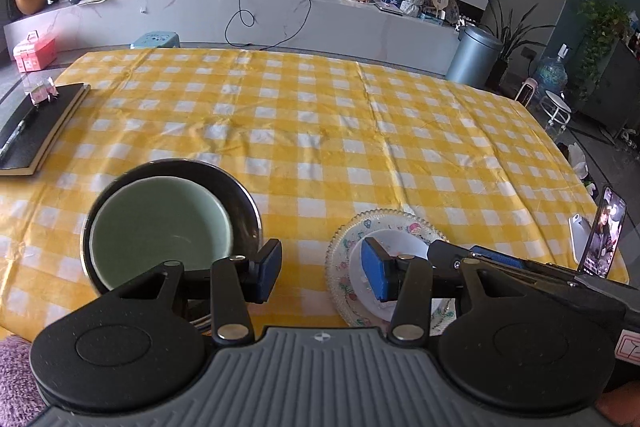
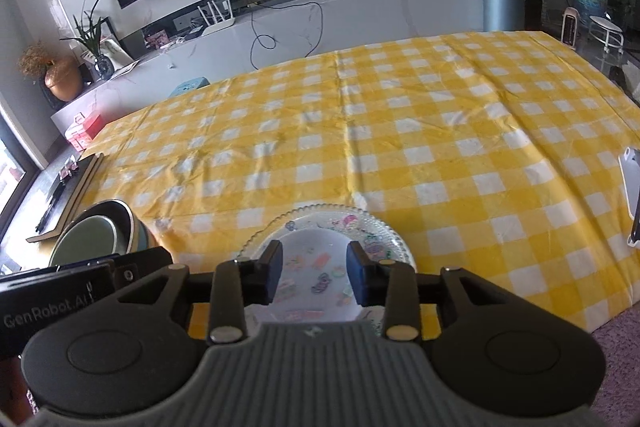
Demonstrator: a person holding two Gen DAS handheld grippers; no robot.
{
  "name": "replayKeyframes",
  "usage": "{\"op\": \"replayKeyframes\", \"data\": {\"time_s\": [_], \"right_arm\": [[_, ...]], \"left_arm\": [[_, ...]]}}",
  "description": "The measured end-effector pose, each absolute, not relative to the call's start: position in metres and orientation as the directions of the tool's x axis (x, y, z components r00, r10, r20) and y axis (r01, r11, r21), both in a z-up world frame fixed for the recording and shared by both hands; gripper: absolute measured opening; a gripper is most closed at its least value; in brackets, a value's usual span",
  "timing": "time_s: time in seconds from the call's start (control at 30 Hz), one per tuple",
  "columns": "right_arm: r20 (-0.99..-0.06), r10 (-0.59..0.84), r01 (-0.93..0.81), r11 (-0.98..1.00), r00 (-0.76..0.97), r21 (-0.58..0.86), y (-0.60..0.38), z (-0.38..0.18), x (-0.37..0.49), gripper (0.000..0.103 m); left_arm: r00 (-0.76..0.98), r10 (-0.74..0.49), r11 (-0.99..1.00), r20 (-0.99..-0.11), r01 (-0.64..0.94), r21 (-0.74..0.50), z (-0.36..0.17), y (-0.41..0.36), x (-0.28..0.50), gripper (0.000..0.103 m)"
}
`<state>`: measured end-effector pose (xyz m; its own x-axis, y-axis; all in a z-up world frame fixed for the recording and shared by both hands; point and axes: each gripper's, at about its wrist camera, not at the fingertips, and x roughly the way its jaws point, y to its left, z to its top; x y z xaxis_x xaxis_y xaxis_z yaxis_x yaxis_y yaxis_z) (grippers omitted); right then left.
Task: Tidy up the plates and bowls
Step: 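Move both open tools to the rim of the nested bowl stack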
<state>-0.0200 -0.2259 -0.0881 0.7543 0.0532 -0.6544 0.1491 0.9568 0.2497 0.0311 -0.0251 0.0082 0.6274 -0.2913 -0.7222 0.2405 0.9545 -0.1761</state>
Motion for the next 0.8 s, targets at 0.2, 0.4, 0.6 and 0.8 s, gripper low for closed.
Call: {"op": "replayKeyframes", "data": {"time_s": [0.2, 0.4, 0.6, 0.8], "right_arm": [[-0.626, 0.101, 0.042, 0.977, 0.773, 0.21, -0.193, -0.073, -0.025, 0.064], [-0.616, 0.153, -0.004, 0.971, 0.772, 0.237, -0.174, -0.065, -0.021, 0.068], [-0.638, 0.107, 0.068, 0.967, 0.763, 0.244, -0.16, -0.058, -0.008, 0.087], [-0.662, 0.171, 0.074, 0.943, 0.73, 0.325, -0.145, -0.06, 0.012, 0.085]], "left_arm": [[0.672, -0.252, 0.968, -0.697, 0.166, -0.19, 0.023, 0.013, 0.034, 0.054], [0.698, -0.199, 0.972, -0.688, 0.049, -0.231, 0.026, 0.06, 0.041, 0.059], [0.696, -0.176, 0.955, -0.697, -0.053, -0.293, 0.018, 0.099, 0.049, 0.063], [0.655, -0.235, 0.919, -0.718, -0.09, -0.383, -0.003, 0.121, 0.055, 0.064]]}}
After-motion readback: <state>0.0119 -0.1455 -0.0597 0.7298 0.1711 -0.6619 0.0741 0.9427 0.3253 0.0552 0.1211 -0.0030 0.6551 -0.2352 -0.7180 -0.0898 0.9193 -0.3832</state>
